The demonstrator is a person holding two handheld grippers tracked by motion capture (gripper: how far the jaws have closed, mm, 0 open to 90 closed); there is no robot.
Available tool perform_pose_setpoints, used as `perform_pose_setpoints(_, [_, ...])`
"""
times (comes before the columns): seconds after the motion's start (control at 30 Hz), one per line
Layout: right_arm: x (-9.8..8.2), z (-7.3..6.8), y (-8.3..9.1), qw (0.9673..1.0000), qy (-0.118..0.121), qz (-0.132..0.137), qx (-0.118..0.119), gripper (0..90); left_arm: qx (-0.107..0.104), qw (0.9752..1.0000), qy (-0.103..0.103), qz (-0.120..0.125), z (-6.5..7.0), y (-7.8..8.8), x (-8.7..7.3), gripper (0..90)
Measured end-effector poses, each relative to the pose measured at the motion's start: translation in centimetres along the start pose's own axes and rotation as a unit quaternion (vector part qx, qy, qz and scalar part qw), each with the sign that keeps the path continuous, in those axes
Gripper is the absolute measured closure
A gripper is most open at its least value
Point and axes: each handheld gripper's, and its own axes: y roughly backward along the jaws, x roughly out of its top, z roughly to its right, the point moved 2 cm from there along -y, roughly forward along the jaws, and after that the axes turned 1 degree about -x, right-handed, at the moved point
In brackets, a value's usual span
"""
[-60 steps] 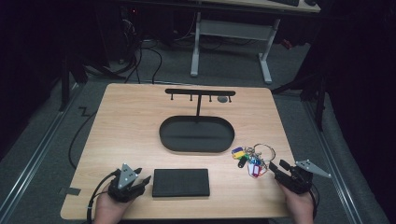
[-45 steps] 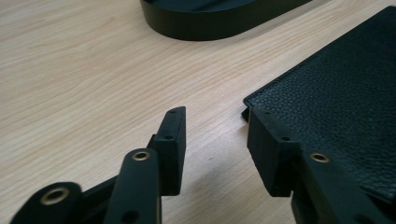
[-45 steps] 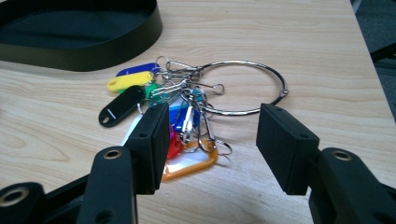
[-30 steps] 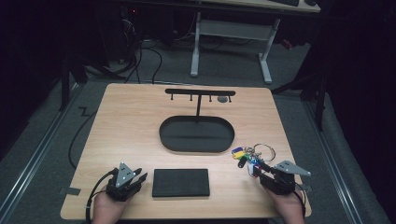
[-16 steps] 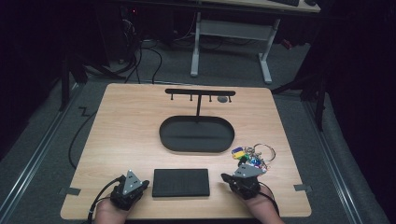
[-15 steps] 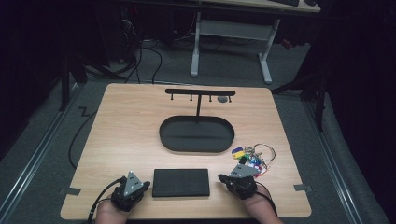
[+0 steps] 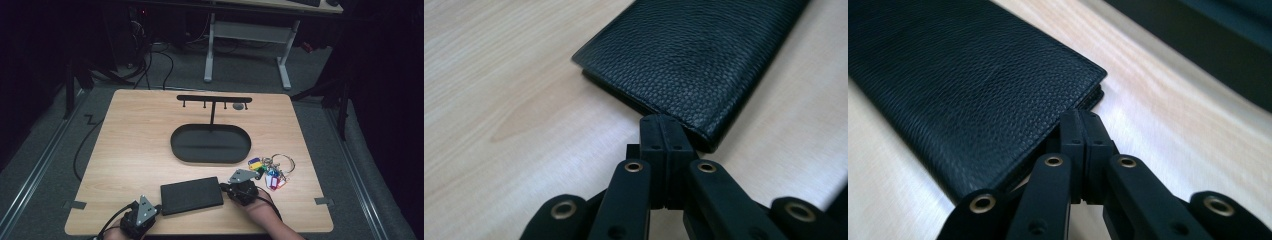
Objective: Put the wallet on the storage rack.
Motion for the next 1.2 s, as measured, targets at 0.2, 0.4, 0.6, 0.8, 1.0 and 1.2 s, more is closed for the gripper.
perform_pose_setpoints(0.2, [1.4,0.6,-1.6,0.9999,-0.012,0.004,0.001,90.0,-0.012,0.9998,-0.015,0.001,2.1,0.9,-0.2,89.9])
perform_pose_setpoints(0.4, [1.6,2.4,0.2,0.9979,-0.048,0.039,-0.018,84.8,-0.02,0.9989,-0.041,0.002,3.7,0.7,0.5,87.7])
perform_pose_setpoints(0.6, [0.8,3.0,2.1,0.996,-0.047,0.059,-0.048,78.0,-0.033,0.9975,-0.063,0.006,4.3,-0.4,1.5,85.4])
perform_pose_setpoints(0.8, [-1.3,4.2,4.4,0.9922,-0.066,0.071,-0.078,68.2,-0.038,0.996,-0.081,0.002,3.7,-0.6,2.1,76.9])
perform_pose_setpoints(1.0, [-4.5,6.0,7.5,0.9825,-0.12,0.087,-0.113,57.4,-0.005,0.9989,-0.021,0.042,-0.3,0.0,2.8,69.1])
perform_pose_setpoints(1.2, [-6.5,6.6,9.1,0.9761,-0.132,0.099,-0.141,56.9,-0.015,0.9983,-0.026,0.049,-0.9,-1.2,4.1,61.6])
